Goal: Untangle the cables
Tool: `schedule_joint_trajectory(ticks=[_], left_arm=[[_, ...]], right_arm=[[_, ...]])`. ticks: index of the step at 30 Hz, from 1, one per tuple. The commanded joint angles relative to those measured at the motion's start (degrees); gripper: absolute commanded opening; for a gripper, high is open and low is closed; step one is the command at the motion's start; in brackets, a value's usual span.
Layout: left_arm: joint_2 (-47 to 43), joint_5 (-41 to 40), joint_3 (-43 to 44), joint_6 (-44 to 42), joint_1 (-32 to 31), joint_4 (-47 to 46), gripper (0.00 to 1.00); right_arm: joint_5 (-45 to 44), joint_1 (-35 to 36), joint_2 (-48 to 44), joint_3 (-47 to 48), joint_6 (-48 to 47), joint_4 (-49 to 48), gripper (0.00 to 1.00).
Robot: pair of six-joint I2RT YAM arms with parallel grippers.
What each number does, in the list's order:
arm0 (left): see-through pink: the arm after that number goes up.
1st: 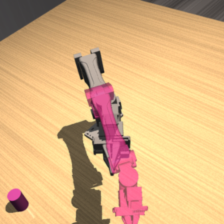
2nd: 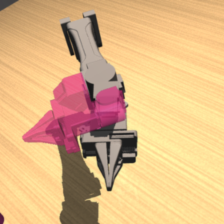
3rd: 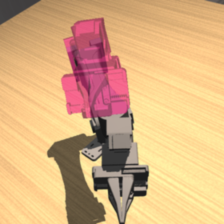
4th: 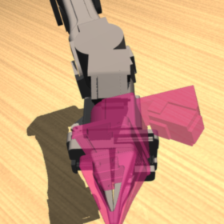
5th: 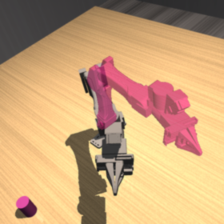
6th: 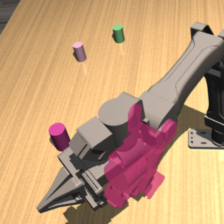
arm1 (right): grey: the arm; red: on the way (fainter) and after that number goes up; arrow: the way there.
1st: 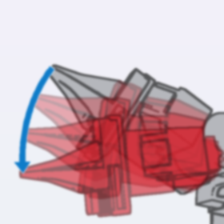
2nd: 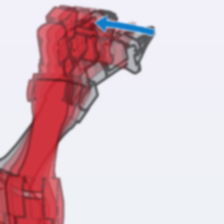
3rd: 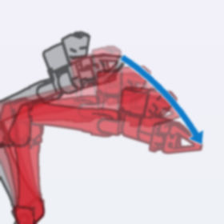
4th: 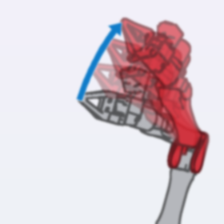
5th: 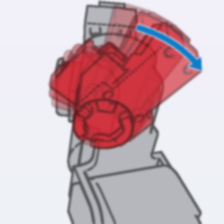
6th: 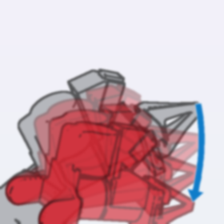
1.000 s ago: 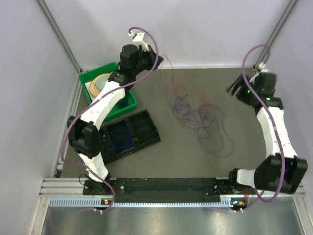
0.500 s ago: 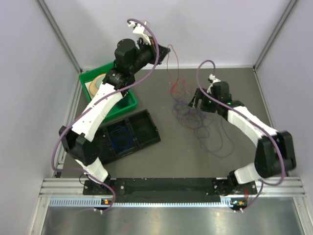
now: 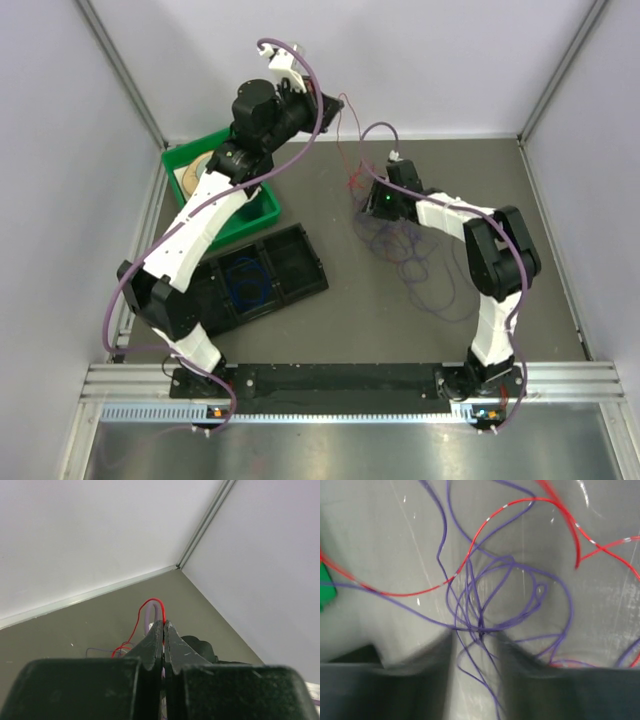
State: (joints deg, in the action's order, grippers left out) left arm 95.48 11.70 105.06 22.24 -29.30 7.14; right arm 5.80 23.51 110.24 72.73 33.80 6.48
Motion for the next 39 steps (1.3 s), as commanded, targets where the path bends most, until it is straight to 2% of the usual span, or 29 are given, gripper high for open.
schedule_joint_trajectory(ticks=[1,5,11,13,16,22,26,30,34,37,39], left_arm=[[-3.9,-1.59,2.52,-1.49,0.12,-1.07,0.0],[-4.25,-3.7,2.35,-2.99,1.34,-0.11,0.0],[-3.2,-2.74,1.82,-2.28,7.15,-0.54,0.0],[-2.59,-5.44,-0.28,-5.53,7.59,-1.07,0.0],[-0.04,-7.22,-4.41,-5.11,8.03,-3.17,0.0],[7.42,-3.18,-7.23,0.61,8.12,-6.17,0.0],[10.42,-4.23,-5.13,-0.7,8.12,-4.06,0.0],[11.66,-8.71,-1.53,-5.61,8.29,0.15,0.0],[9.91,-9.68,3.04,-7.91,10.31,2.88,0.0],[7.01,-9.94,5.94,-8.09,12.16,3.41,0.0],[5.51,-9.95,8.31,-8.18,13.21,3.76,0.0]], right_arm=[[-3.95,0.75,0.78,3.3,2.58,-2.78,0.0],[-7.64,-0.12,-8.78,-6.51,3.64,-6.04,0.0],[-9.41,-8.02,-34.0,-18.14,1.36,-2.54,0.0],[-7.66,-12.77,-41.55,-17.1,0.22,3.23,0.0],[-8.7,-15.07,-46.85,-8.59,-3.81,11.06,0.0],[-10.9,-15.95,-49.68,7.75,-8.22,17.16,0.0],[-11.6,-16.04,-51.52,8.31,-9.1,17.78,0.0],[-13.28,-18.4,-52.84,1.56,-8.23,17.43,0.0],[-10.03,-24.98,-53.55,-12.3,-5.16,16.11,0.0],[-6.07,-31.14,-52.67,-23.02,-0.59,12.35,0.0],[0.24,-35.18,-51.09,-27.79,3.17,9.44,0.0]])
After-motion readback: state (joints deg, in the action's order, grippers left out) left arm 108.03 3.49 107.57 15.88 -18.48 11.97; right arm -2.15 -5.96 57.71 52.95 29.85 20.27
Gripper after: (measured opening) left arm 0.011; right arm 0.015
